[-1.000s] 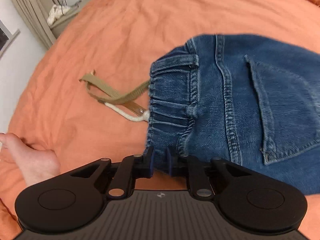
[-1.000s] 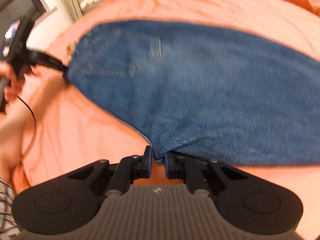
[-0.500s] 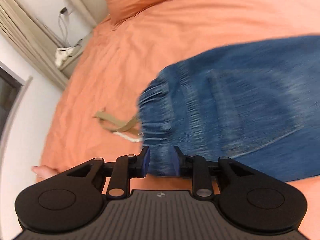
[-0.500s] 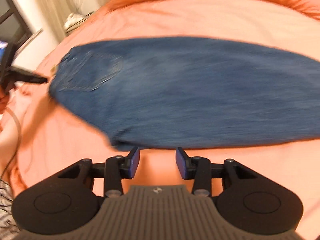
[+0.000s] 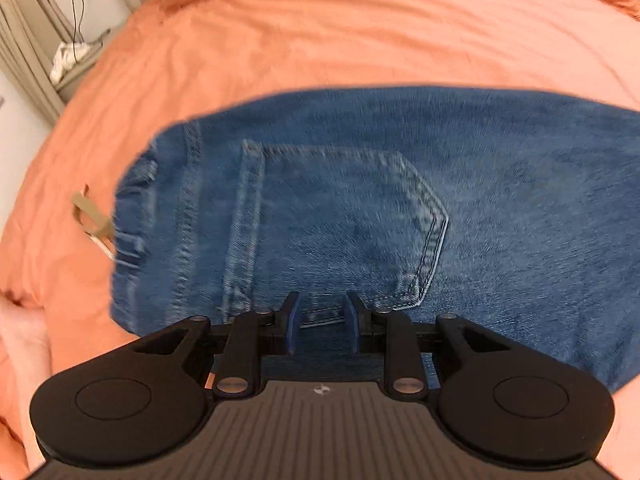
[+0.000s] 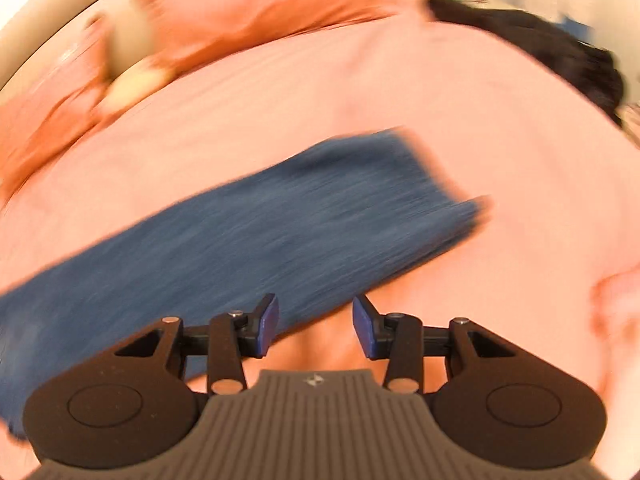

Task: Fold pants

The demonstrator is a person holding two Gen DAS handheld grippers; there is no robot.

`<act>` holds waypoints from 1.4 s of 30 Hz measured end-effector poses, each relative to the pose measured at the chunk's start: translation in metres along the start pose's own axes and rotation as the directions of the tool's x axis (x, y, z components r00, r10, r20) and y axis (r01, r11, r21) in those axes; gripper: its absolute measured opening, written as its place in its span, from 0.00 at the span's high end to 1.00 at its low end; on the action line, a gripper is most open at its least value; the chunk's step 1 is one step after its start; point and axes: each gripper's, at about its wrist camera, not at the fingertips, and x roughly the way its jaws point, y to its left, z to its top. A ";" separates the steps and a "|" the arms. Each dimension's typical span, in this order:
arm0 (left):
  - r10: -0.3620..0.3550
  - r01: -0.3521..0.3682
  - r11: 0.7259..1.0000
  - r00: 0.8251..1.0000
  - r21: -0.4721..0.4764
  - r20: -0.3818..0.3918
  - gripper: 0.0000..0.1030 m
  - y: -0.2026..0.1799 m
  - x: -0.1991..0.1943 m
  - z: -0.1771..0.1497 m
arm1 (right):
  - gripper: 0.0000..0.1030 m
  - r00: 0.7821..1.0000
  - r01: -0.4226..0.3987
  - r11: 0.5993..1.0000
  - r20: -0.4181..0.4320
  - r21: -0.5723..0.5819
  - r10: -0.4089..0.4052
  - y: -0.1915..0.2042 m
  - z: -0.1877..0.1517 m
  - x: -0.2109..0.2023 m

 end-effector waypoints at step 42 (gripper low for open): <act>0.095 -0.092 0.994 0.994 0.054 -0.058 0.74 -0.044 0.025 0.004 | 0.95 0.986 0.166 0.979 -0.042 0.119 -0.162 -0.085 0.052 0.072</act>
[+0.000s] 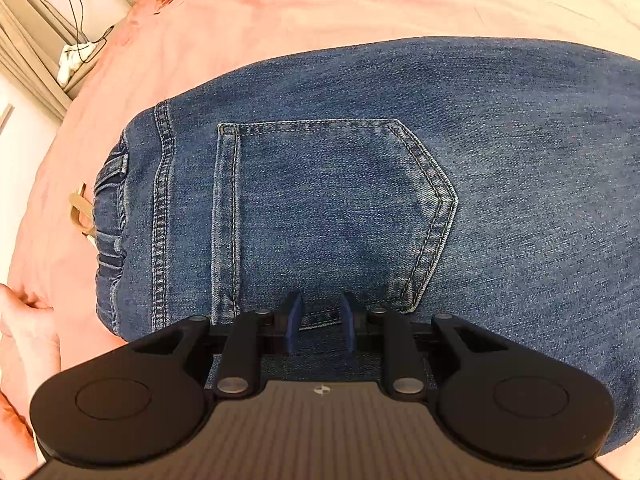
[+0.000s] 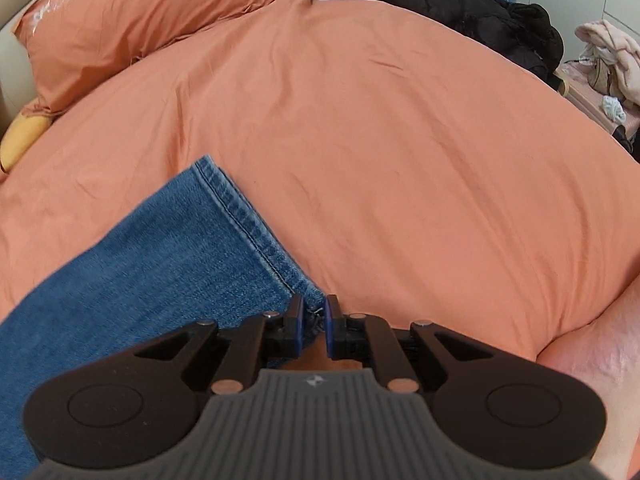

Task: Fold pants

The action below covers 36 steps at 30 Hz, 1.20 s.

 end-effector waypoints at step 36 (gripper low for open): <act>-0.362 0.265 0.846 0.922 0.463 0.134 0.73 -0.335 -0.064 0.150 | 0.55 0.919 -0.394 0.808 0.154 0.438 0.364 -0.058 -0.034 0.026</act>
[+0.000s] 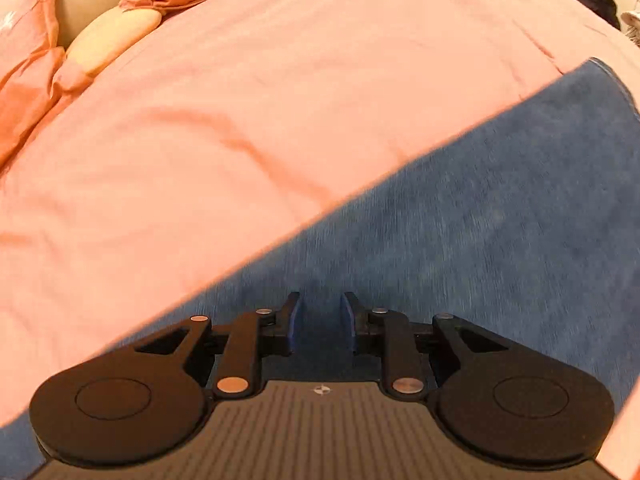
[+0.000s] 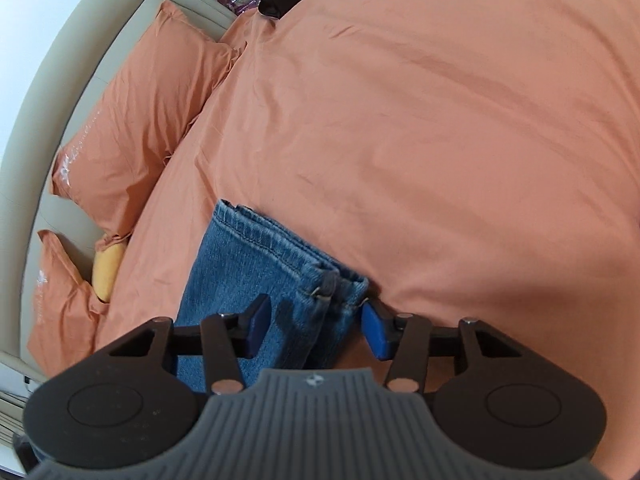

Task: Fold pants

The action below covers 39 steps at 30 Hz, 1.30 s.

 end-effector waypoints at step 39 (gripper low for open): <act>-0.055 0.055 0.998 0.998 0.003 -0.008 0.76 -0.042 -0.012 0.033 | 0.82 0.993 0.014 0.974 0.115 -0.226 0.012 0.039 -0.001 -0.027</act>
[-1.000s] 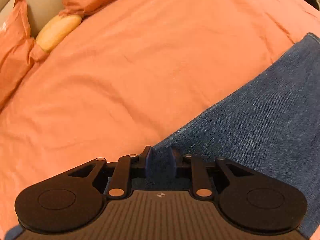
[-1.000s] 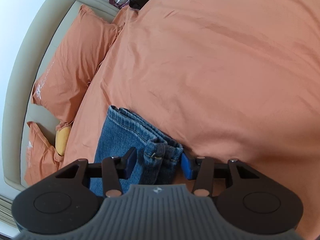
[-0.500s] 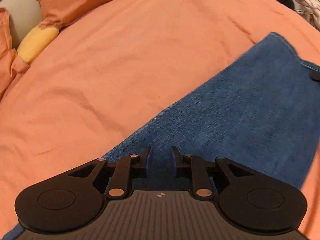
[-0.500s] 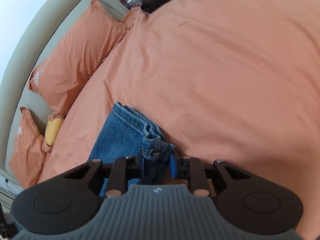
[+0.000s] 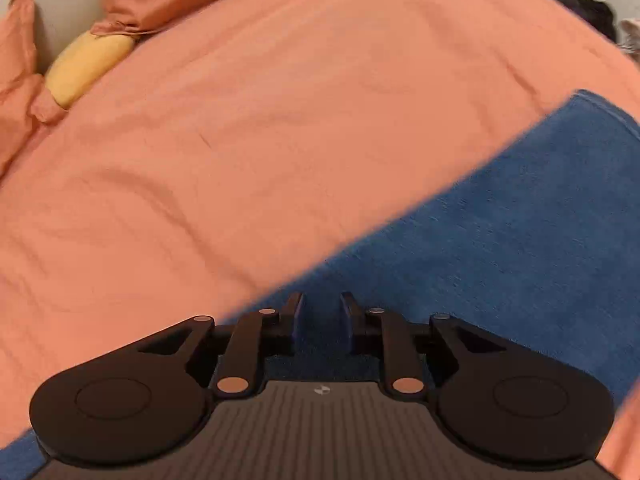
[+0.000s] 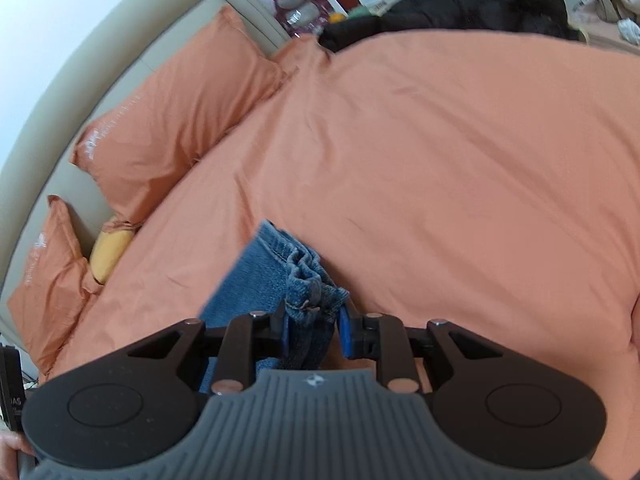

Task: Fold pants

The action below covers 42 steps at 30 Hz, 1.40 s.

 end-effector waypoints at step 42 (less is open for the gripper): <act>-0.054 0.112 0.953 0.977 -0.282 0.205 0.85 0.138 -0.207 -0.283 | 0.85 0.994 0.015 0.395 0.058 -0.919 0.098 0.440 -0.198 -0.142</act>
